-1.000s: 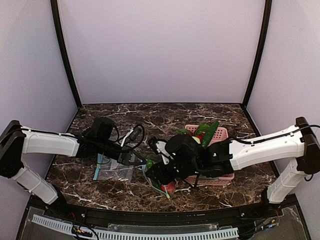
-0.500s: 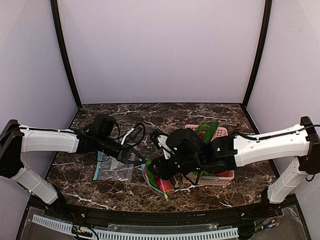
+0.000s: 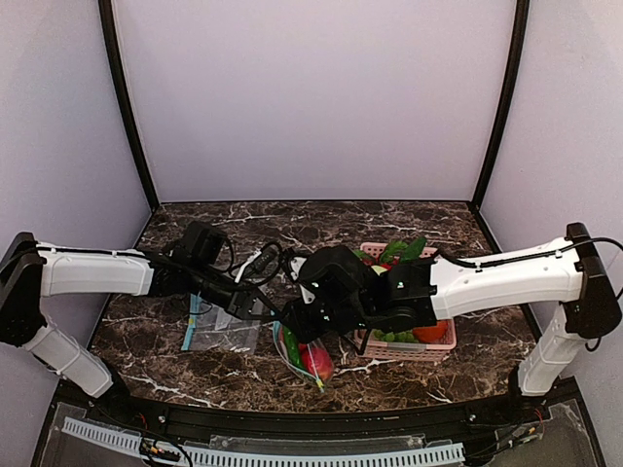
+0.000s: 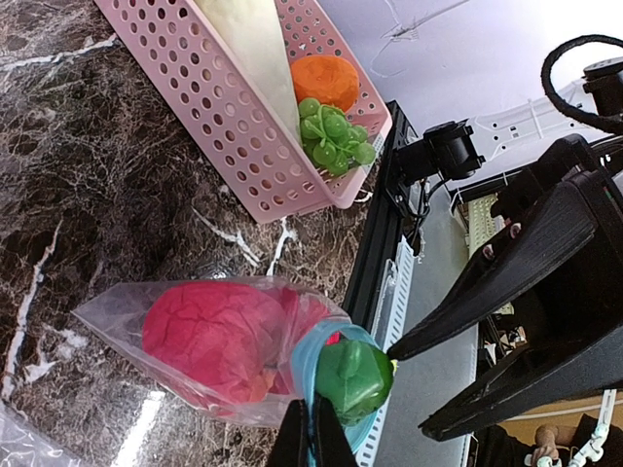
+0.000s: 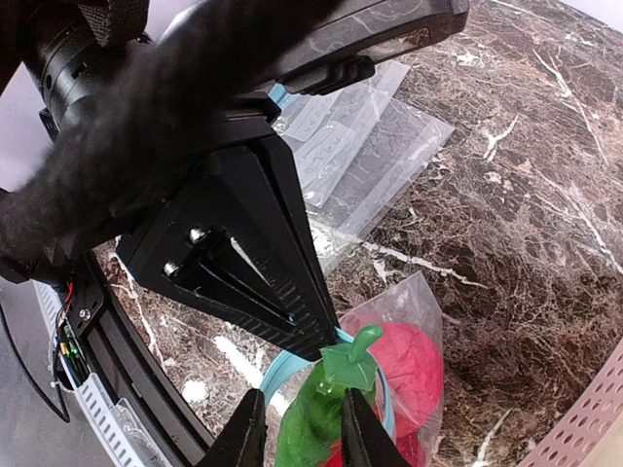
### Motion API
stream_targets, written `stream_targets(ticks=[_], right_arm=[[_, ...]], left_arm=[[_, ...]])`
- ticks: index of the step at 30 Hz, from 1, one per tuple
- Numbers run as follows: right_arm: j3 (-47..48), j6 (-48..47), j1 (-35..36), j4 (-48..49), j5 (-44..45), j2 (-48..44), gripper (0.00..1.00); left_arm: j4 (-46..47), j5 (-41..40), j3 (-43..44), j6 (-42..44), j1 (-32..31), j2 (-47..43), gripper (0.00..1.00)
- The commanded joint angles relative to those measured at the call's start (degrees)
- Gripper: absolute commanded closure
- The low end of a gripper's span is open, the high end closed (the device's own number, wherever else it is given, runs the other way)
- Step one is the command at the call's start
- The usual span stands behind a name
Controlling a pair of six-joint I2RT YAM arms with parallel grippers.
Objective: Place the food in the zip-top bag and seal the zipper
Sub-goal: Adjust the fake vegetable in the zipper food storage bag.
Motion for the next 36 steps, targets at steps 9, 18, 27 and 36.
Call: stream_targets(ticks=[9,18,27,36], right_arm=[[2.2,1.47,0.36,-3.67,5.53,3.28,0.77],[3.04,0.97,0.22,-2.96,4.15,4.56,0.77],[3.51,-0.42,0.21,-1.86,2.43,5.83,0.88],[0.63,-4.82,1.27,0.22,-0.3,3.91,0.97]], left_arm=[[-2.11,0.62,1.49,1.86,-0.12,-1.45,0.99],[-2.13,0.71,1.72,1.88,-0.15,-1.3,0.99],[-3.16,1.0,2.63,2.7,-0.15,-1.13,0.99],[-5.14,0.38,5.45,3.96,-0.14,-0.32,0.99]])
